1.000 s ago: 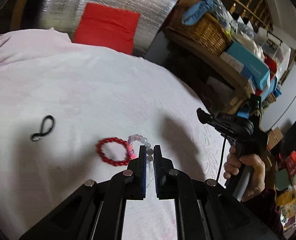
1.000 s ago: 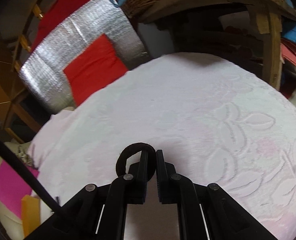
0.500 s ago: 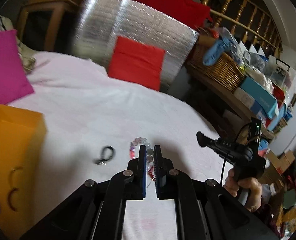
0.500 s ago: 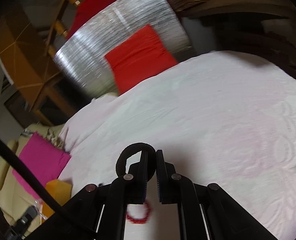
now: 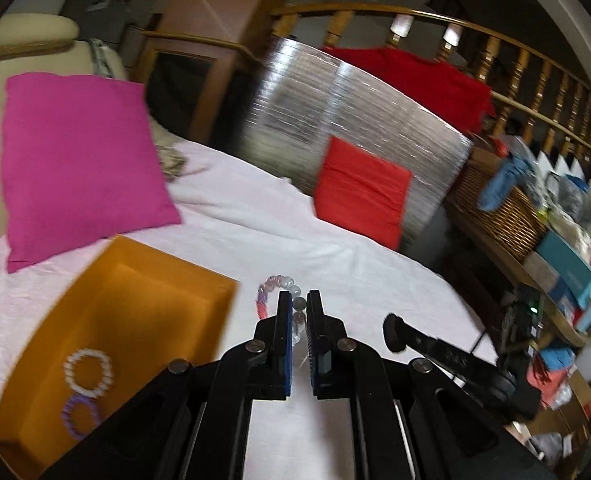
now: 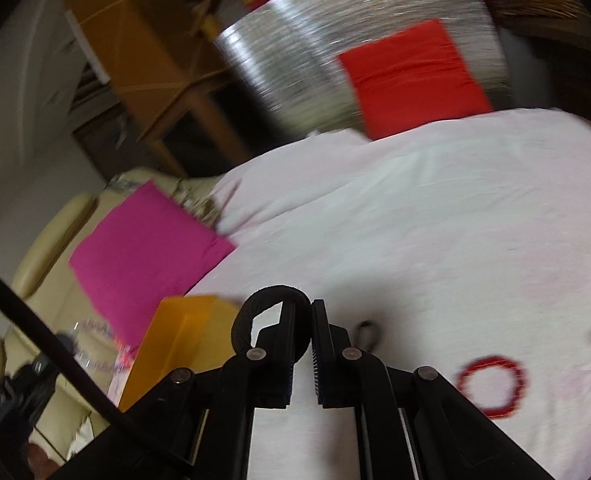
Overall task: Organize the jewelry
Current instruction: 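Carry the pink bracelet and black hair tie over the orange box with both grippers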
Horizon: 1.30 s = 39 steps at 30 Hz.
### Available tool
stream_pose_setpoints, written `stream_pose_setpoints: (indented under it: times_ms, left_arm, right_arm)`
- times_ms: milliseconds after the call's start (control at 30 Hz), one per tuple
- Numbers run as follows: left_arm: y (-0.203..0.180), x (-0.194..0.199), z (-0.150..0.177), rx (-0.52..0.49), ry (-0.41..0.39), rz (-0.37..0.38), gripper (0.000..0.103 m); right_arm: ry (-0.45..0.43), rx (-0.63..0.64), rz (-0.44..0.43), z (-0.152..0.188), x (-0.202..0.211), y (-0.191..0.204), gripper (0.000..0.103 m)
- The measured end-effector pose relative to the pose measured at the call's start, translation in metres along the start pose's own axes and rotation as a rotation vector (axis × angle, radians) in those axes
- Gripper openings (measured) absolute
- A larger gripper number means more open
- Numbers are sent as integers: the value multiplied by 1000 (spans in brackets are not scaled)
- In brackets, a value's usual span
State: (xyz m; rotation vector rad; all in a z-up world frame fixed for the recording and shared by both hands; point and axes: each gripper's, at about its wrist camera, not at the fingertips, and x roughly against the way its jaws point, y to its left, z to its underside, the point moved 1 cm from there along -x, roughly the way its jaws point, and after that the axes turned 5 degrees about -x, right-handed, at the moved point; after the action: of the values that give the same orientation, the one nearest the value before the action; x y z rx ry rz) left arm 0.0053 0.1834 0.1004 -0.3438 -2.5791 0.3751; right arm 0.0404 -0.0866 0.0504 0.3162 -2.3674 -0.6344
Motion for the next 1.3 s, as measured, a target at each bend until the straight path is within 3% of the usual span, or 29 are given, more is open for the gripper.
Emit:
stream_pose_setpoints:
  times_ms: [333,633,900,1300]
  left_arm:
    - [71,-19,5,47,15,-182,6]
    - [105,-48,23,70,108,-252,6]
    - [113,-57,29,50,143,-291,7]
    - [118,-58,31,-56,146,-426,7]
  right_arm:
    - [90,147,-92,27,-47,82,8]
    - [144,212,-110,44,-88,116,8]
    - [174,223,-103,54,-120,130,9]
    - [197,217,-113,65,-145,141,9]
